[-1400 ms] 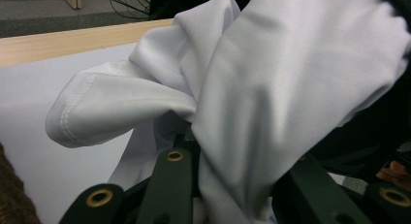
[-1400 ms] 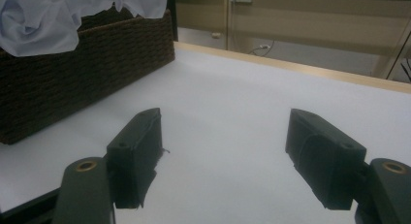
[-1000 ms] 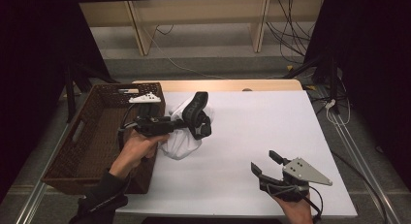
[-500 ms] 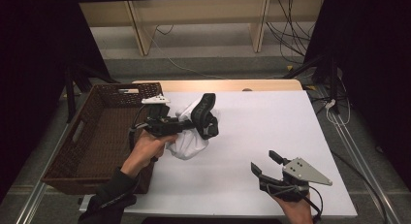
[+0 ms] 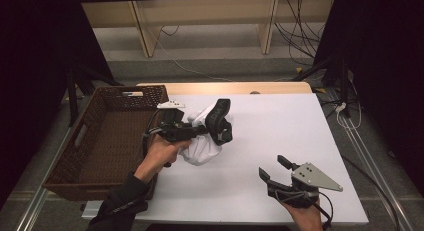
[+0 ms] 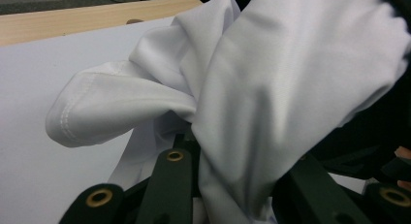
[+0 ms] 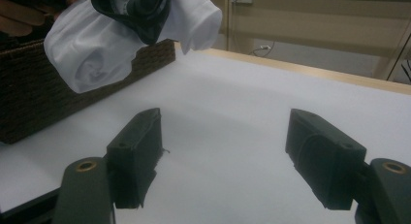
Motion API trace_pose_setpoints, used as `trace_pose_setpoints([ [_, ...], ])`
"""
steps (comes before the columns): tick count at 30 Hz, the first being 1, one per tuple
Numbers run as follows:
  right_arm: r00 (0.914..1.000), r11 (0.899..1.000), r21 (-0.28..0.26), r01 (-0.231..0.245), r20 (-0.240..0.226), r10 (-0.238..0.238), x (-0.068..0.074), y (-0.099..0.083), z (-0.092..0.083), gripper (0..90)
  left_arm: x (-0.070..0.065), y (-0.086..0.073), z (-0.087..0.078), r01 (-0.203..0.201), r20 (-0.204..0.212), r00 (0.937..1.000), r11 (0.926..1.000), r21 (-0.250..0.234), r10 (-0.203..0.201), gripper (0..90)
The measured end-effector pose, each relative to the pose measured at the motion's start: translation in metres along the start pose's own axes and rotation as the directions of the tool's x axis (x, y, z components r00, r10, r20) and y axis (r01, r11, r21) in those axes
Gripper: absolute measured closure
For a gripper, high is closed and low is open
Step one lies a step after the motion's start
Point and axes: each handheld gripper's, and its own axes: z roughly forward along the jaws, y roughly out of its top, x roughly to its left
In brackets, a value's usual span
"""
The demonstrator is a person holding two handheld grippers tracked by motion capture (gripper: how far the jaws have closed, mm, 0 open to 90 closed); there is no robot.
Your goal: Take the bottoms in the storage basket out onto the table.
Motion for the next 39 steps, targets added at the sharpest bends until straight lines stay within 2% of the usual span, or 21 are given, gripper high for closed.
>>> trace_pose_setpoints([
  [18,1.0,1.0,-0.002,0.0,-0.001,0.0,0.0,0.0,0.0,30.2,-0.004,-0.005,0.023,0.006,-0.006,1.0,0.9998,0.021,-0.006,74.3],
  [20,1.0,1.0,-0.002,0.0,-0.001,0.0,0.0,0.0,0.0,30.2,-0.004,-0.006,0.026,0.02,0.005,0.9998,0.9995,0.023,-0.02,74.3],
  [23,1.0,1.0,-0.001,0.0,-0.002,0.0,0.0,0.0,0.0,30.2,-0.006,-0.007,0.029,0.019,0.012,0.9997,0.9994,0.028,-0.019,74.2],
  [39,1.0,1.0,-0.001,0.003,-0.003,-0.003,0.0,0.0,0.0,30.2,-0.006,-0.021,0.052,0.029,-0.012,0.9995,0.9964,0.08,-0.028,73.8],
])
